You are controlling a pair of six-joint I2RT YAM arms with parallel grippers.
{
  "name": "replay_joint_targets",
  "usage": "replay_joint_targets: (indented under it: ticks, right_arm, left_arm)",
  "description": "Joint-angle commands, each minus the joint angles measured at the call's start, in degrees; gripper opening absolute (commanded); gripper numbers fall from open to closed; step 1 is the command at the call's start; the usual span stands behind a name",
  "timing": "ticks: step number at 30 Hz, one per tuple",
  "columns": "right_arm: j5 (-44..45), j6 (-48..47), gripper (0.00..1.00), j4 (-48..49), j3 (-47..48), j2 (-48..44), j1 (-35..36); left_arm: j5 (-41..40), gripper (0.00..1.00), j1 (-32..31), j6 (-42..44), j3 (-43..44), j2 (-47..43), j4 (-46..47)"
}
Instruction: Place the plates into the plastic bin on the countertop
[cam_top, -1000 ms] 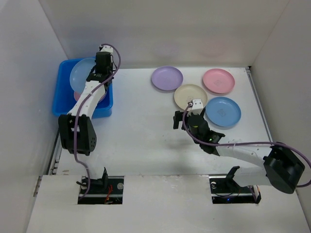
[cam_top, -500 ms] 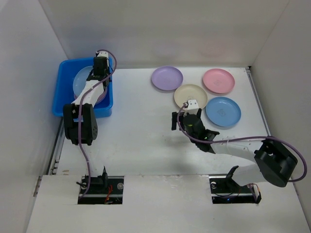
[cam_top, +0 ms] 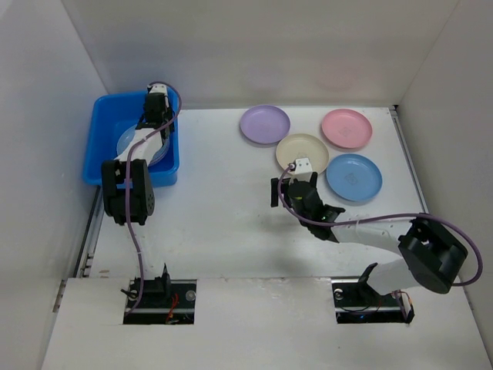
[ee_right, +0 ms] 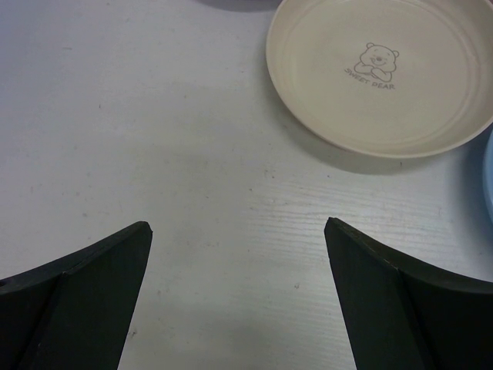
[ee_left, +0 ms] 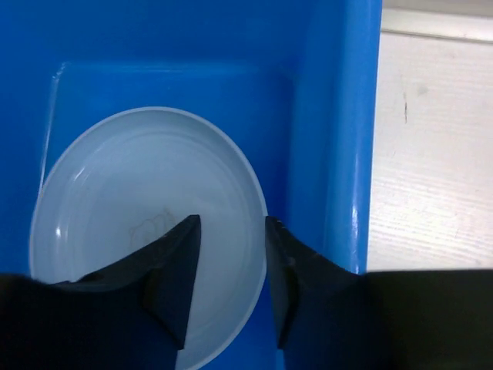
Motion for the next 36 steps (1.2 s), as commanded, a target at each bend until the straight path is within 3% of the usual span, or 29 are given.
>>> replay_joint_targets:
  ticks: [1, 7, 11, 21, 28, 36]
  right_arm:
    - [-0.01, -0.62, 1.0, 1.67, 2.53, 0.39, 0.64]
    - [0.08, -0.62, 1.0, 1.67, 2.53, 0.13, 0.64]
    - [0.25, -0.62, 1.0, 1.67, 2.62, 0.04, 0.9]
    - [0.43, -0.54, 1.0, 1.67, 1.92, -1.02, 0.99]
    - [0.08, -0.27, 1.0, 1.67, 2.01, -0.14, 0.99]
    - [0.08, -0.27, 1.0, 1.67, 2.71, 1.35, 0.99]
  left_arm:
    - [-0.25, 0.43, -0.62, -0.61, 0.51, -5.22, 3.88]
    - [0.36, 0.75, -6.15, -4.11, 0.94, -12.86, 3.89]
    - [1.51, 0.82, -12.47, -7.54, 4.1, -12.36, 2.13]
    - [0.81, 0.81, -20.66, -19.4, 12.63, 3.02, 3.87]
    - [0.54, 0.78, -20.93, -31.71, 12.37, 10.41, 11.96]
    - [2.91, 0.76, -21.02, -39.45, 11.93, 16.12, 17.77]
